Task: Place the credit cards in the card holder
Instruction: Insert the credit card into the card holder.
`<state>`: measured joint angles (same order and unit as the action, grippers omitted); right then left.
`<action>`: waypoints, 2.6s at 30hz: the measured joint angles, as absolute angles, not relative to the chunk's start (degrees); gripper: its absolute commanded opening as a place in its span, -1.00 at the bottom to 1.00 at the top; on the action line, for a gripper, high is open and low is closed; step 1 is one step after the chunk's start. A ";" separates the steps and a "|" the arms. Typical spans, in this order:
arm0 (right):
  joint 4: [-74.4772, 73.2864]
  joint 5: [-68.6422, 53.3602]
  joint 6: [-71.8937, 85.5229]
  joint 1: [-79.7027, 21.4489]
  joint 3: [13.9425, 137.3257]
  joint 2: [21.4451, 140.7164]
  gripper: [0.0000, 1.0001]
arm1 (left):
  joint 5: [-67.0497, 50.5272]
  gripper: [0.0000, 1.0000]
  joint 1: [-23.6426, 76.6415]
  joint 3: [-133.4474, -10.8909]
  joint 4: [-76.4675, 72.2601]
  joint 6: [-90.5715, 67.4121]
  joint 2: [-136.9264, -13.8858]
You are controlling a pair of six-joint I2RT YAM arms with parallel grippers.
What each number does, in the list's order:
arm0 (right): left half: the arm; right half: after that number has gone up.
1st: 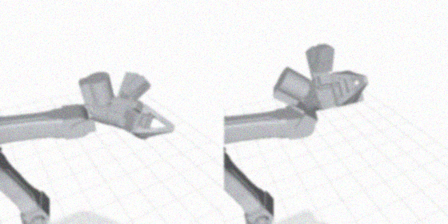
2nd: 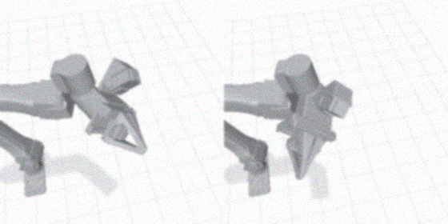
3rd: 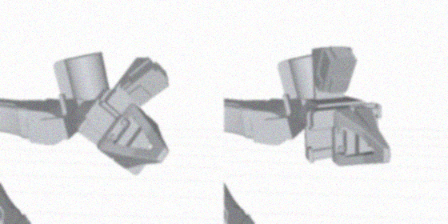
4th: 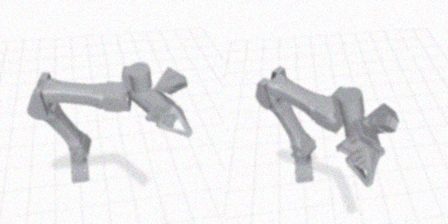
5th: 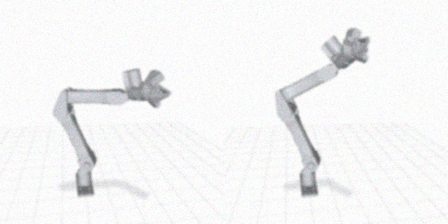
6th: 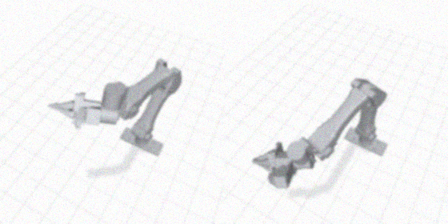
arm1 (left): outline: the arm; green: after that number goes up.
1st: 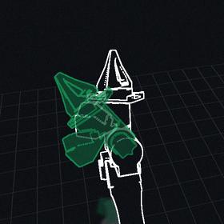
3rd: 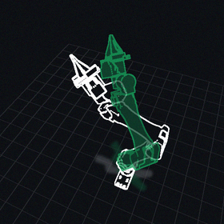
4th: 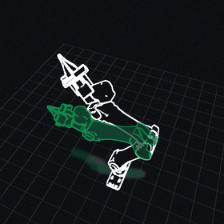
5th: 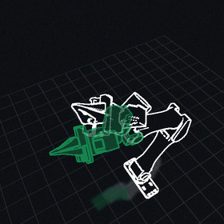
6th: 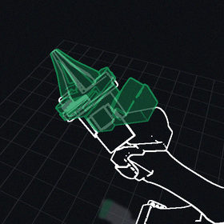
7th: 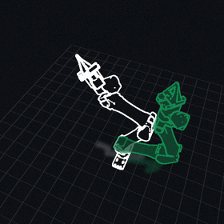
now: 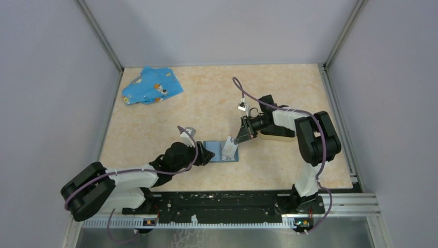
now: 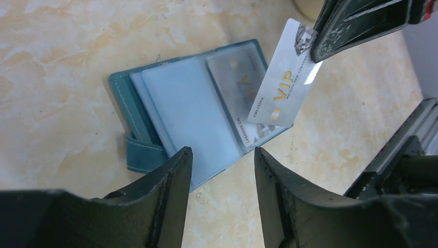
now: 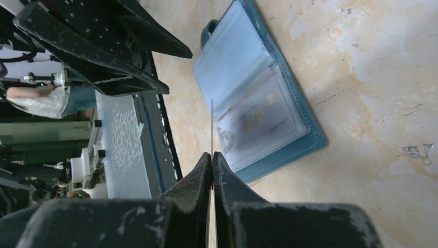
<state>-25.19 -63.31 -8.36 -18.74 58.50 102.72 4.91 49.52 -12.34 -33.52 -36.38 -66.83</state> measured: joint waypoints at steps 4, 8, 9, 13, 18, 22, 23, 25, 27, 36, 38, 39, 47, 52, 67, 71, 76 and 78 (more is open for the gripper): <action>-22.65 -63.29 -4.73 -18.85 58.48 105.27 -1.00 | 5.76 -0.19 49.52 -13.50 -32.49 -36.45 -71.88; -21.41 -63.07 -2.55 -19.14 58.48 106.19 -1.00 | 6.50 -0.43 49.52 -14.59 -31.64 -36.73 -75.20; -20.99 -63.02 -1.89 -19.14 58.48 106.37 -1.00 | 6.76 -0.50 49.52 -15.03 -31.27 -36.82 -75.64; -19.66 -62.54 0.36 -19.14 58.48 107.22 -1.00 | 7.70 -0.68 49.52 -15.92 -30.26 -37.17 -76.79; -18.55 -61.93 2.94 -19.22 57.82 108.18 -1.00 | 8.36 -0.64 49.52 -16.29 -29.52 -37.65 -77.21; -18.37 -61.89 3.75 -19.53 57.43 108.71 -1.00 | 8.38 -0.43 49.52 -17.06 -27.57 -37.58 -76.55; -18.33 -61.89 3.75 -19.66 57.43 108.88 -1.00 | 8.36 -0.41 49.52 -17.21 -26.87 -37.50 -76.07; -18.46 -61.89 3.73 -20.08 57.43 109.27 -1.00 | 8.38 -0.39 49.52 -17.21 -25.78 -37.36 -75.16; -18.83 -61.80 3.66 -20.62 57.47 109.51 -1.00 | 8.40 -0.37 49.52 -17.26 -24.93 -37.21 -74.54; -21.08 -61.82 4.69 -22.41 62.04 114.43 -1.00 | 8.64 -0.18 49.52 -19.66 -20.58 -35.73 -74.48; -21.39 -61.67 5.26 -22.81 63.29 115.26 -1.00 | 8.84 -0.14 49.52 -19.88 -20.29 -35.29 -74.43; -21.85 -61.58 5.63 -23.11 64.31 115.74 -1.00 | 8.95 -0.13 49.52 -19.90 -20.23 -35.11 -74.43; -29.69 -58.83 4.34 -25.85 73.71 121.05 -1.00 | 10.20 -0.14 49.52 -20.53 -18.94 -33.78 -74.30; -34.85 -56.90 3.05 -26.65 76.07 122.54 -0.98 | 11.38 -0.16 49.54 -20.97 -17.91 -33.06 -74.35; -45.41 -53.84 0.23 -28.51 85.23 127.26 -0.92 | 11.97 -0.17 49.76 -21.74 -17.47 -30.44 -74.94; -45.84 -54.48 1.02 -28.60 86.28 128.25 -0.89 | 11.88 -0.15 49.76 -21.74 -17.52 -29.98 -74.94; -44.69 -56.18 2.76 -28.67 86.41 129.16 -0.86 | 11.33 -0.06 49.76 -21.74 -17.67 -29.69 -74.94; -44.18 -56.95 3.29 -28.67 86.41 129.58 -0.84 | 10.87 0.02 49.76 -21.85 -17.52 -29.67 -74.76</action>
